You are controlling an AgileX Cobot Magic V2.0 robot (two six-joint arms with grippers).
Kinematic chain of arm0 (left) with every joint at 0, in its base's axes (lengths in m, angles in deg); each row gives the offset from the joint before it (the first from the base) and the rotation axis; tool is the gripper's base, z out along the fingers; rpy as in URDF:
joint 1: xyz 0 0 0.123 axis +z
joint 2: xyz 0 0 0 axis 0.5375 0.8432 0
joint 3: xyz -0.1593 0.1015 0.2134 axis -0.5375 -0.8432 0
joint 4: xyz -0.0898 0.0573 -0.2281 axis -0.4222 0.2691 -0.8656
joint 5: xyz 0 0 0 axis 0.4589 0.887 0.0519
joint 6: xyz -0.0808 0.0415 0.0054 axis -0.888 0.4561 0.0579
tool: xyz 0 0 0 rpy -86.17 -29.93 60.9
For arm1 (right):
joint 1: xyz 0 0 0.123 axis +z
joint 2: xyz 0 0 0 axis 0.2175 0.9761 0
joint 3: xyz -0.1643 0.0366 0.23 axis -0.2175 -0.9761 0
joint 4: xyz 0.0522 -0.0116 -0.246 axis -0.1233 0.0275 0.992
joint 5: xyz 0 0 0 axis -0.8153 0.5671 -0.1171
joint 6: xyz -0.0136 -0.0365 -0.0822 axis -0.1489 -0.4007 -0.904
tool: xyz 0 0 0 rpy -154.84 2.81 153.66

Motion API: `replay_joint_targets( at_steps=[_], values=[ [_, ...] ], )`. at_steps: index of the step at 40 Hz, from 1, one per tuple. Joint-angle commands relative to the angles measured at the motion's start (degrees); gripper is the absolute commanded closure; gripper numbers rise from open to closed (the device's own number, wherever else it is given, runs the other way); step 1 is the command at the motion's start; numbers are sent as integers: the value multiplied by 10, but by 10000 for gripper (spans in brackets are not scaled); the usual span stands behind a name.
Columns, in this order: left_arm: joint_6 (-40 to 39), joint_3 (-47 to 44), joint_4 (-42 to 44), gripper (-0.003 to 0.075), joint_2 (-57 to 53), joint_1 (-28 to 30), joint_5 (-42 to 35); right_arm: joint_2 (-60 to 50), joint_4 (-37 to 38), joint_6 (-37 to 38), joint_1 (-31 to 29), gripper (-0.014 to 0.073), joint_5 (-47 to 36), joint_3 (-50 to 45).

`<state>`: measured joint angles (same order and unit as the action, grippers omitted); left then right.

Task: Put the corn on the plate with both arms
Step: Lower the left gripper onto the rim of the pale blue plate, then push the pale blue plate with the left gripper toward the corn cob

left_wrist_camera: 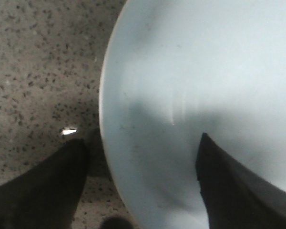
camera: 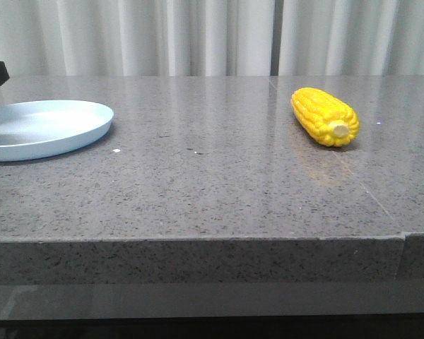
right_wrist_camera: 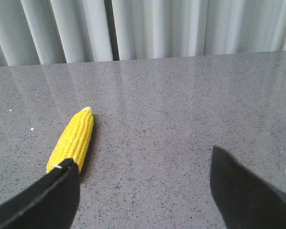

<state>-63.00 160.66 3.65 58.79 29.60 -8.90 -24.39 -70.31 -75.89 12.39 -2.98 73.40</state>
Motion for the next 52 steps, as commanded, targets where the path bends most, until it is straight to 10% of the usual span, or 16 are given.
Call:
replay_joint_targets(
  at_steps=[1,12,28,52],
  values=[
    [-3,16,-12,414,-21,-3,-16,8,0,-5,-4,1,-47,20],
    [-3,16,-15,738,-21,-3,-27,8,0,-5,-4,1,-47,20],
    [68,97,-198,740,-47,-32,-19,8,0,-5,-4,1,-47,20],
    [68,140,-218,740,44,-146,-53,8,0,-5,-4,1,-47,20]
  ],
)
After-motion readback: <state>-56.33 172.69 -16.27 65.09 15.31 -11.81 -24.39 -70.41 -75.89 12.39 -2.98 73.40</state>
